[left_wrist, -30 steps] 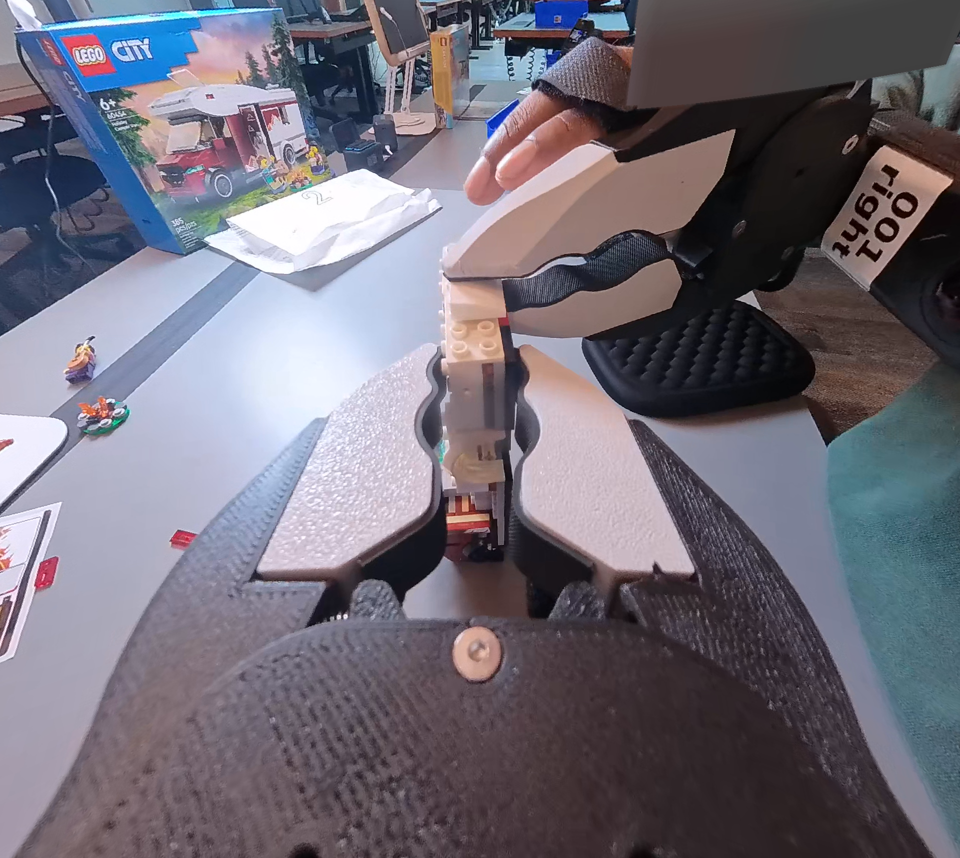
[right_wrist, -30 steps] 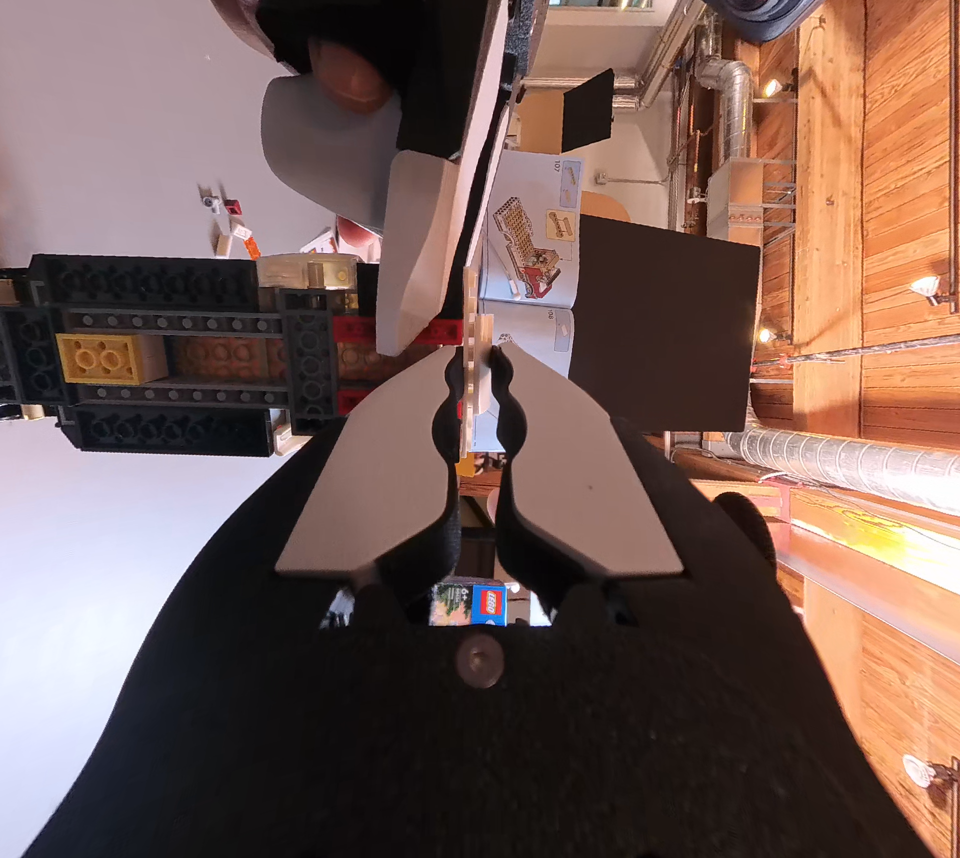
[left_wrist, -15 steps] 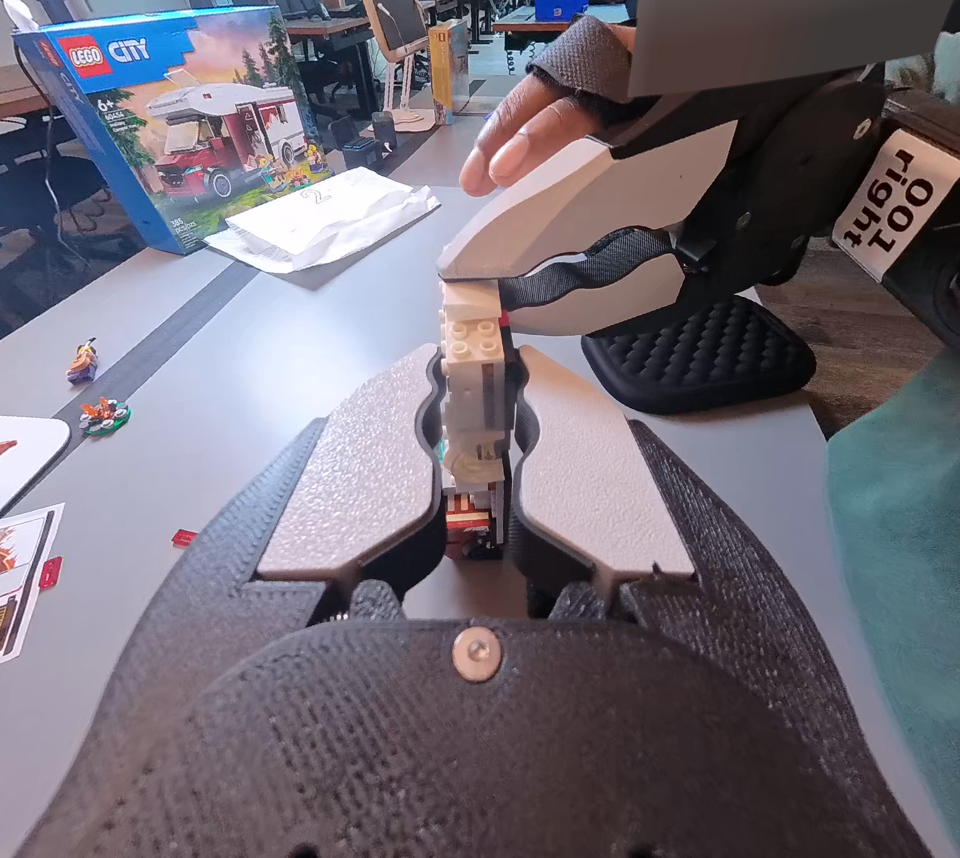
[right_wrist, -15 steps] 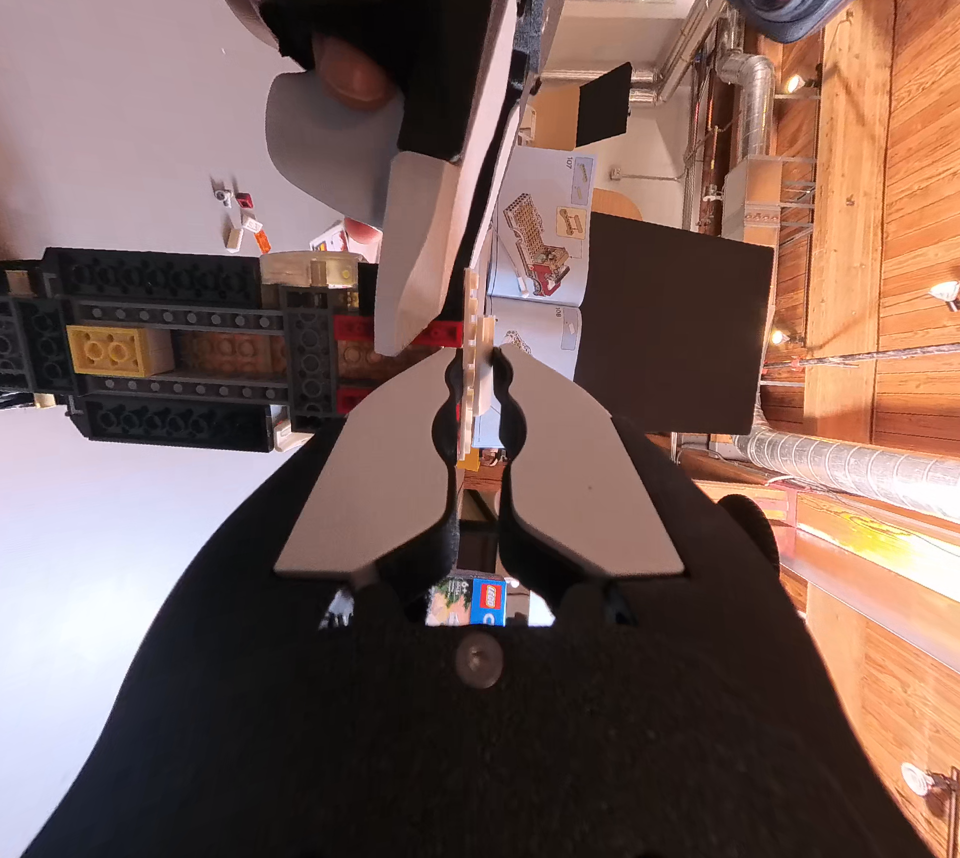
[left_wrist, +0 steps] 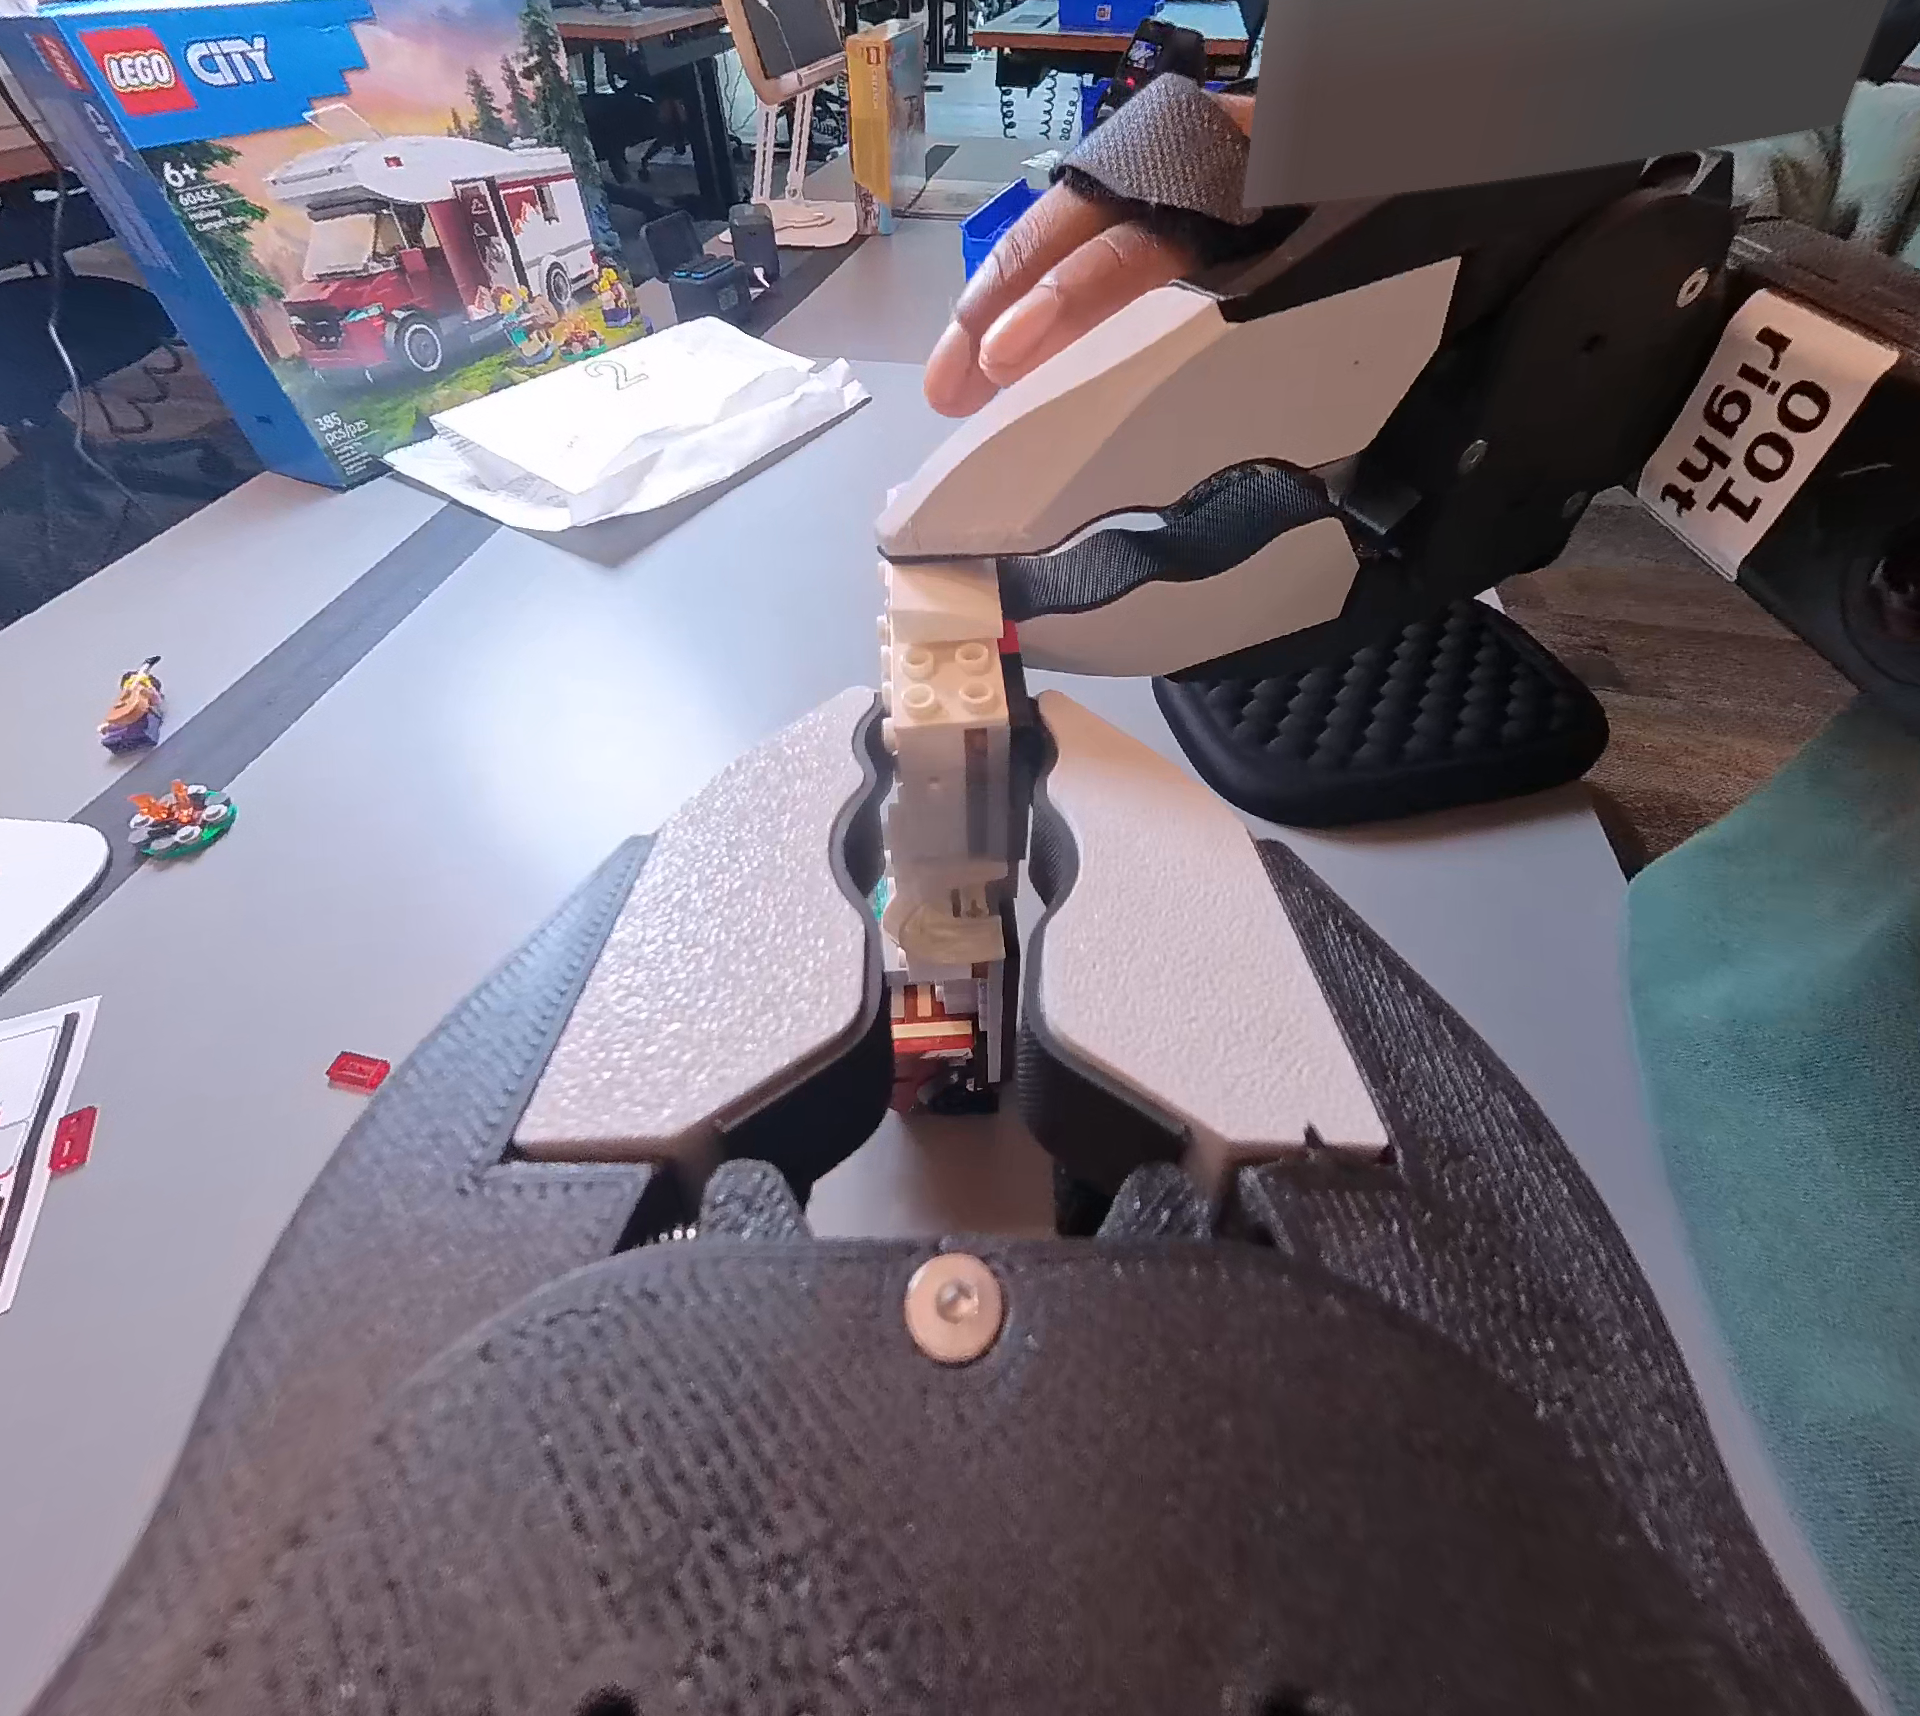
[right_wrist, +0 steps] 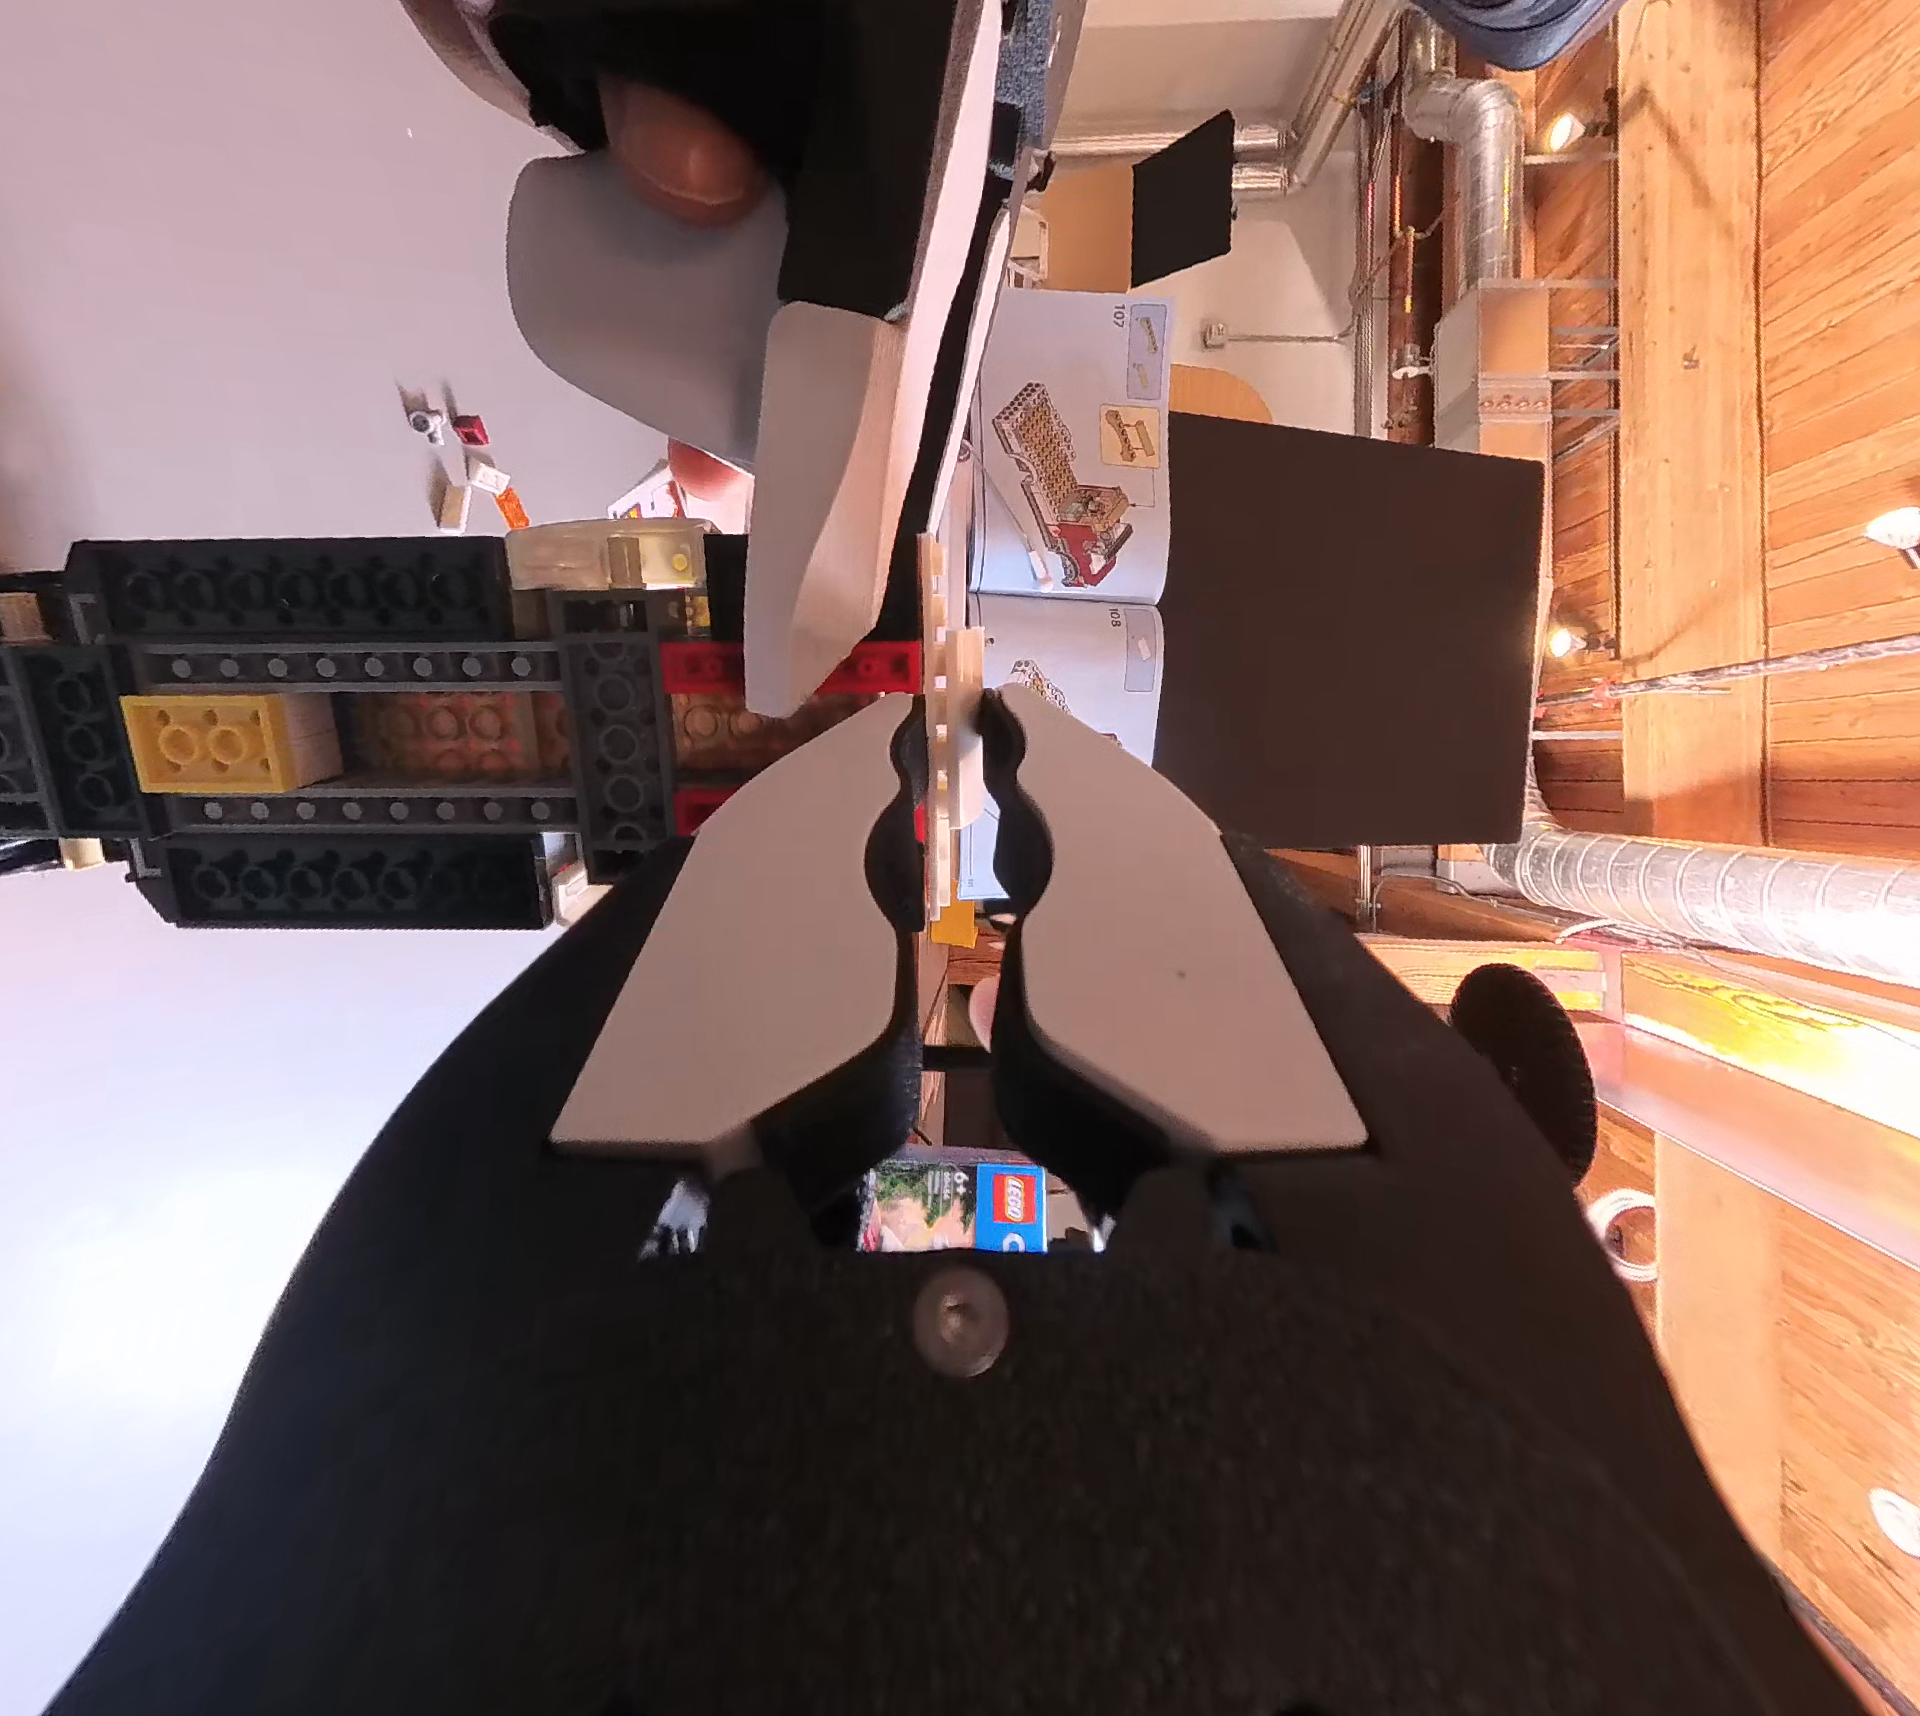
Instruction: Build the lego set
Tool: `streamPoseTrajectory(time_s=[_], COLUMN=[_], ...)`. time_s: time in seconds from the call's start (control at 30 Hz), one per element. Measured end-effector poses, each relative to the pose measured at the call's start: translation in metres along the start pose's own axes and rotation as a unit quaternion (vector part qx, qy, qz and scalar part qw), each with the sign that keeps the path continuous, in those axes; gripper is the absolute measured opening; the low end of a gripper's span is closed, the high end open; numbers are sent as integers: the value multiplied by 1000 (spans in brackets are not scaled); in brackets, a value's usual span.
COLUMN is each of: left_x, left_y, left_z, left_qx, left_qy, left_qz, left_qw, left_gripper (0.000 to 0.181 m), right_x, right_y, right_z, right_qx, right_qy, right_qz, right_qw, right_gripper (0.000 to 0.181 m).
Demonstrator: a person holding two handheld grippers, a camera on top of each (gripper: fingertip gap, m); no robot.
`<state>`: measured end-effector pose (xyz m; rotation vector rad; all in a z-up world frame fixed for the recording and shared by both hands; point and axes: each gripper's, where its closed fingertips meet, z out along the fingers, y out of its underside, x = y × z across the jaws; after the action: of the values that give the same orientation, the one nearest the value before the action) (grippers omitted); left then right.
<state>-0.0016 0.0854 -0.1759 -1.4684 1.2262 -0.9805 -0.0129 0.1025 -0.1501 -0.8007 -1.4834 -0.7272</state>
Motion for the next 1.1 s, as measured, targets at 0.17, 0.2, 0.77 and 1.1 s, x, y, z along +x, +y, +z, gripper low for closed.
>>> streamPoseTrajectory(time_s=[0.17,0.2,0.77,1.1], left_x=[0,0,-2,-1], left_y=[0,0,0,0], left_z=[0,0,-2,-1], left_qx=[0,0,6,6], left_qy=[2,1,3,8], left_qz=[-2,-1,-13,-6], left_qw=[1000,1000,1000,1000], left_gripper=[24,24,24,24], right_x=[0,0,0,-5], right_y=[-1,-1,-3,-3], right_z=[0,0,-1,-1], right_qx=[5,7,11,27], right_qy=[3,4,-24,-60], right_qz=[10,12,86,61], right_qw=[1000,1000,996,996], right_gripper=[10,10,21,19])
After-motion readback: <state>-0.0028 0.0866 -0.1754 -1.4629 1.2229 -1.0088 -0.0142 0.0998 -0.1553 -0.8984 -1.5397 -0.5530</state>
